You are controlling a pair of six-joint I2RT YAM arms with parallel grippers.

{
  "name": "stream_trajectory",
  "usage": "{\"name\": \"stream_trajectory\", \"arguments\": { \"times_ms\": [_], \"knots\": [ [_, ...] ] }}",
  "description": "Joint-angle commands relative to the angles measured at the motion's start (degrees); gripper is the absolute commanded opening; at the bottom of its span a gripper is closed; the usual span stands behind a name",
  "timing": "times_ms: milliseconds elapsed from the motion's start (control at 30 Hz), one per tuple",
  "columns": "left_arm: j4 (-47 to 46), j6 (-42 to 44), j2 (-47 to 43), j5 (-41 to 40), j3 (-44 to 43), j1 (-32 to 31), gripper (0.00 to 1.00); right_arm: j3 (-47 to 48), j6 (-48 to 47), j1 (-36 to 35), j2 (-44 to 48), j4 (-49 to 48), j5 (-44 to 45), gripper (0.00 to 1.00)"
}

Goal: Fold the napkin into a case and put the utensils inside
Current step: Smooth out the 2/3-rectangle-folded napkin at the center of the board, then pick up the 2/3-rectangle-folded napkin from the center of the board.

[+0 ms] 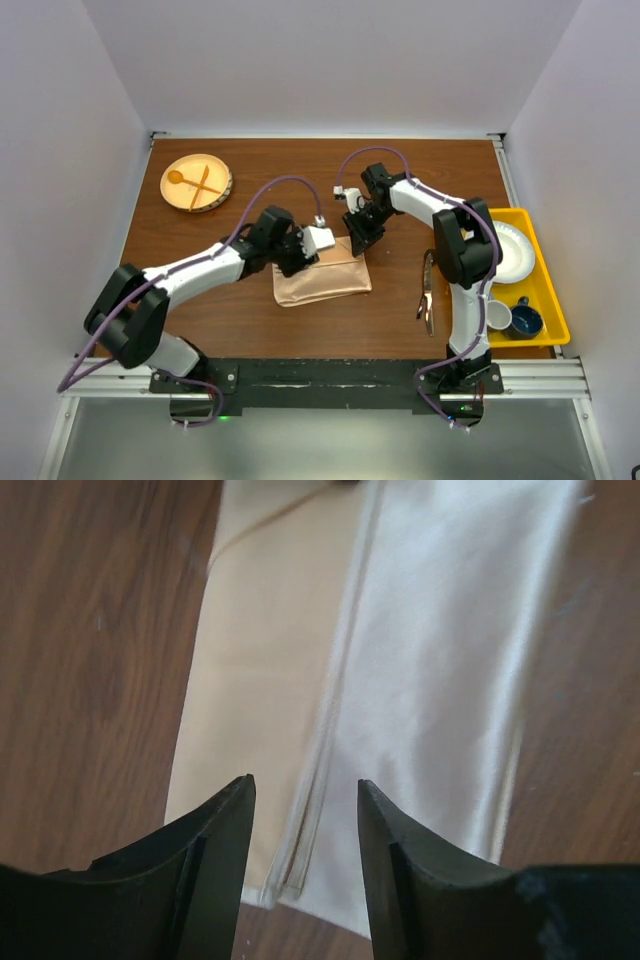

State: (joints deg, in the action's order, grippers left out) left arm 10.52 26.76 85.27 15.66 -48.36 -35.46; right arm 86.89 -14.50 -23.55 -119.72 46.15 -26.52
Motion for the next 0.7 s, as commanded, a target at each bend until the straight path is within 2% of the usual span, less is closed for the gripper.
{"name": "stream_trajectory", "arguments": {
  "times_ms": [0, 33, 200, 533, 600, 667],
  "knots": [
    [-4.5, 7.4, -3.9, -0.6, -0.1, -9.6, 0.52, -3.7, -0.6, -0.2, -1.8, -2.9, 3.1, 0.27],
    [-4.5, 7.7, -3.3, -1.5, -0.5, -13.1, 0.52, -4.1, -0.4, -0.1, -1.8, -2.9, 3.1, 0.27],
    [-12.4, 8.9, 2.1, -7.0, 0.1, -21.8, 0.52, -5.4, 1.7, -0.2, -1.9, -4.0, 3.1, 0.27],
    [-16.9, 11.9, 12.9, -12.5, -1.0, -24.4, 0.51, -7.5, 1.9, 0.0, -0.9, -4.5, 3.4, 0.27],
    [-15.5, 13.0, 14.0, -12.8, -1.4, -24.4, 0.47, -8.0, 1.9, 0.0, -0.9, -4.8, 3.4, 0.26],
    [-14.7, 13.4, 15.1, -12.8, -1.3, -24.4, 0.39, -8.0, 1.8, 0.0, -0.8, -4.8, 3.3, 0.26]
  ]
}}
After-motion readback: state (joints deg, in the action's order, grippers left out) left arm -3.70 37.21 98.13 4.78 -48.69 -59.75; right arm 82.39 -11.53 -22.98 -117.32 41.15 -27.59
